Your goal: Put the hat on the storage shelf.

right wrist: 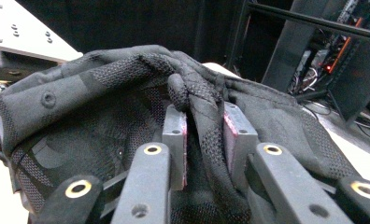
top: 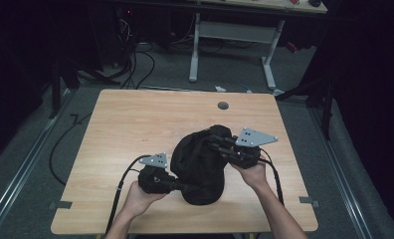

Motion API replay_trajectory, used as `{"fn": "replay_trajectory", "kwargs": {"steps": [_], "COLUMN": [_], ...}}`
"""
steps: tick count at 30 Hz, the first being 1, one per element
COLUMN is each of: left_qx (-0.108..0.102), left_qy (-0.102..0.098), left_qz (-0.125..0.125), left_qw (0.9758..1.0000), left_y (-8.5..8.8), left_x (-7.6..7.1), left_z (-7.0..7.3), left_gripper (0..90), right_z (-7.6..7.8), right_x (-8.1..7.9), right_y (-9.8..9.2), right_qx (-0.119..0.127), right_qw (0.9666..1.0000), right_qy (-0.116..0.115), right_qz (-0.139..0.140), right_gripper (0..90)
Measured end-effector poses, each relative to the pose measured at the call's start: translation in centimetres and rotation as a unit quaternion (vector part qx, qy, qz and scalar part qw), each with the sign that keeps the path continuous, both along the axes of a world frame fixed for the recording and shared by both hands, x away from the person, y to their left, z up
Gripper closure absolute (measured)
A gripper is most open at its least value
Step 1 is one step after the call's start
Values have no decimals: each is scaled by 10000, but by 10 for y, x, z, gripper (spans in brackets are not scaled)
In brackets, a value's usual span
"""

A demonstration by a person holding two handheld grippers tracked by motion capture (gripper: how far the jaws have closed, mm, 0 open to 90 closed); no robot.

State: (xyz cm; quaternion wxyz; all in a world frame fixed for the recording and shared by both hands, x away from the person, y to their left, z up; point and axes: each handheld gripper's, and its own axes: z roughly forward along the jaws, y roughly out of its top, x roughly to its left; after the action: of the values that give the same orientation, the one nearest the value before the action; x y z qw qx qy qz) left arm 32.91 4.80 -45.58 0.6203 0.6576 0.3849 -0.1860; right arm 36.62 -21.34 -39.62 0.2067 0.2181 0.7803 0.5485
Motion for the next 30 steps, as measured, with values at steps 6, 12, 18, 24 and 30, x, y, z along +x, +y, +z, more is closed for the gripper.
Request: {"fn": "replay_trajectory", "kwargs": {"steps": [6, 12, 18, 24, 30], "left_qx": [-23, -46, 45, -63, -259], "left_qy": [-116, -208, -269, -289, -486], "left_qz": [15, 185, 288, 446, 733], "left_qw": [9999, 9996, 9992, 9986, 9958], "left_y": [1, 7, 9, 15, 28], "left_x": [-5, -7, -9, -8, -8], "left_z": [3, 5, 5, 9, 23], "left_gripper": [861, 865, 865, 865, 865], "right_z": [4, 8, 11, 13, -4], "right_x": [-4, -9, -16, -20, -18], "right_y": [-4, -7, -11, -19, -32], "right_qx": [58, 168, 45, 99, -42], "right_qw": [9999, 9998, 9999, 9999, 9987], "right_qy": [-28, -61, -73, 13, 501], "right_qz": [79, 64, 96, 121, -49], "right_gripper": [693, 559, 476, 398, 387]}}
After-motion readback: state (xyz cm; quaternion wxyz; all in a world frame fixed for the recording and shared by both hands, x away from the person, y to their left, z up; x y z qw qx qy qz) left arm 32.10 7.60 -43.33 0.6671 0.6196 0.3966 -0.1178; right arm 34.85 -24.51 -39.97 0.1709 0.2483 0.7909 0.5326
